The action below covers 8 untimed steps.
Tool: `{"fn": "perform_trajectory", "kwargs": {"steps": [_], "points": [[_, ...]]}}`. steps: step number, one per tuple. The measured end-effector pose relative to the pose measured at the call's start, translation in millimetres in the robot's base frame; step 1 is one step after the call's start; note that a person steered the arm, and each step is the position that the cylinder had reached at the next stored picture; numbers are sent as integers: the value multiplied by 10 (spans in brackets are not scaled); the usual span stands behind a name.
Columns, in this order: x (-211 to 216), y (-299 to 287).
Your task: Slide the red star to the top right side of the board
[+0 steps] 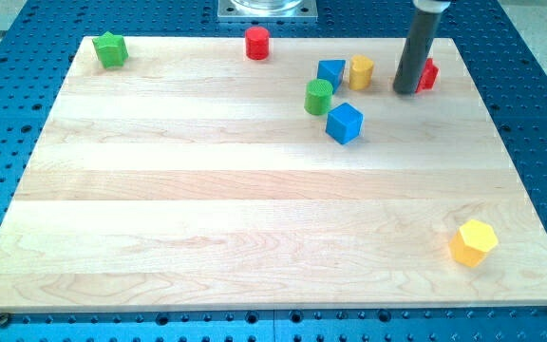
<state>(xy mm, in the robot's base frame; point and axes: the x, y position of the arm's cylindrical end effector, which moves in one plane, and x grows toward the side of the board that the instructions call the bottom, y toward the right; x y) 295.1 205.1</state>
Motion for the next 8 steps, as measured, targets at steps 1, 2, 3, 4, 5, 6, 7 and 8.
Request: {"fn": "perform_trajectory", "kwargs": {"steps": [1, 2, 3, 4, 5, 6, 7, 8], "points": [[80, -93], [80, 39], [-2, 176], [-170, 367], [-356, 423], [-202, 535], [-264, 909], [-558, 1097]]}}
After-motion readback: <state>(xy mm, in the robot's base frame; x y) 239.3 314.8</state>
